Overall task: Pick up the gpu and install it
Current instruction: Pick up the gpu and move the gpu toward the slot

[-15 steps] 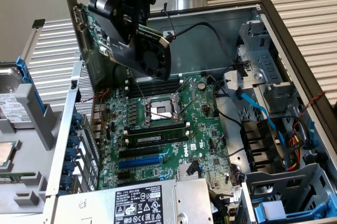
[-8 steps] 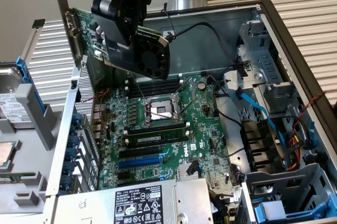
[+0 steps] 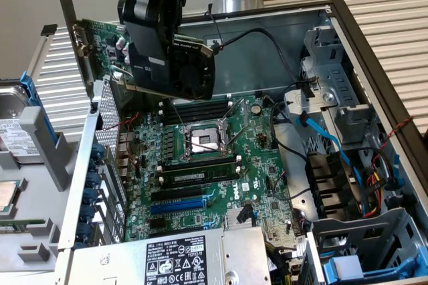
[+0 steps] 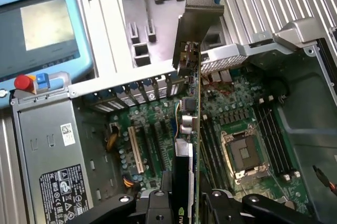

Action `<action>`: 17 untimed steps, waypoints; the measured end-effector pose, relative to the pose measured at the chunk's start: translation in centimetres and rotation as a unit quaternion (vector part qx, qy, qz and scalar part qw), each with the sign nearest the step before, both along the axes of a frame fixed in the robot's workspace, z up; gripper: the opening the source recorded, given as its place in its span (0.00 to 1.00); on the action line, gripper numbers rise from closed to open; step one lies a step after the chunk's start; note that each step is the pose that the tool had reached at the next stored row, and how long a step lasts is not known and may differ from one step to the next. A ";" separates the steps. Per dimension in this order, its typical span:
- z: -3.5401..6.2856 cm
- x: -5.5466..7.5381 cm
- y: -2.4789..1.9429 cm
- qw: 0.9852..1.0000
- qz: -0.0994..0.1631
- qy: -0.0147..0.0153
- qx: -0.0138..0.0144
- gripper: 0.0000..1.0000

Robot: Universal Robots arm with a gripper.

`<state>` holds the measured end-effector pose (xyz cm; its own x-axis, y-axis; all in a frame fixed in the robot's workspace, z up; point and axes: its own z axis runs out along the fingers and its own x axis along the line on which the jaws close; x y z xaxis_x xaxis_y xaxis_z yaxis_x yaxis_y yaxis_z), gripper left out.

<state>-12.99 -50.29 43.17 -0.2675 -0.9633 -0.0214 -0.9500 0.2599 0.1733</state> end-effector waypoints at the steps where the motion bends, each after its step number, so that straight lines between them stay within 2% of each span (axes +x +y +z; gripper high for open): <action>1: 0.00 0.0 0.00 1.000 0.000 0.000 0.000 0.29; 4: 0.00 0.1 0.00 1.000 0.002 0.000 0.000 0.29; 12: 0.00 1.2 0.00 0.999 0.037 0.001 0.000 0.29; 17: 0.00 1.7 0.00 0.998 0.057 0.003 0.000 0.29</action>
